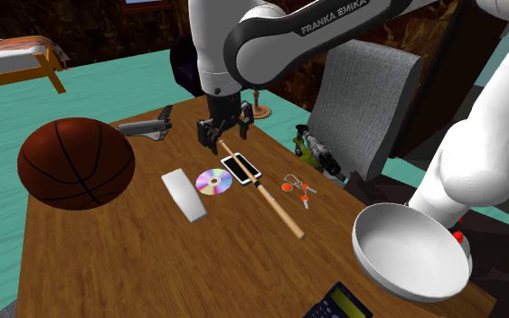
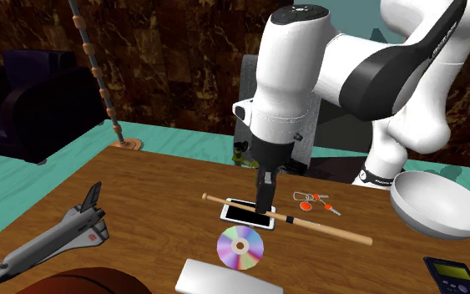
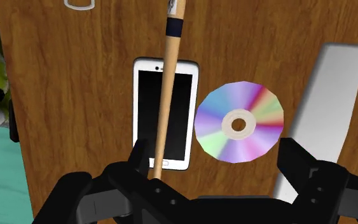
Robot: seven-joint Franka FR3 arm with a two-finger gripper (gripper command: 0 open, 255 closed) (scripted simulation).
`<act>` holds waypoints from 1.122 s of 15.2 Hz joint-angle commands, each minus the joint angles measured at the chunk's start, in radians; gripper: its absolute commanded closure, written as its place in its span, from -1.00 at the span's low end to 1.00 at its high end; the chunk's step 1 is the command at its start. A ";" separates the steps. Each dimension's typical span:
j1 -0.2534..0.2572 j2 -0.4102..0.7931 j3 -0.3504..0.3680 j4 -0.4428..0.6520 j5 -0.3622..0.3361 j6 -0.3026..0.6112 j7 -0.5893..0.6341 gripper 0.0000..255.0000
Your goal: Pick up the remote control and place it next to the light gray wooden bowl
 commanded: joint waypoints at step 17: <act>0.181 0.574 -0.003 0.475 -0.193 0.002 0.288 -1.00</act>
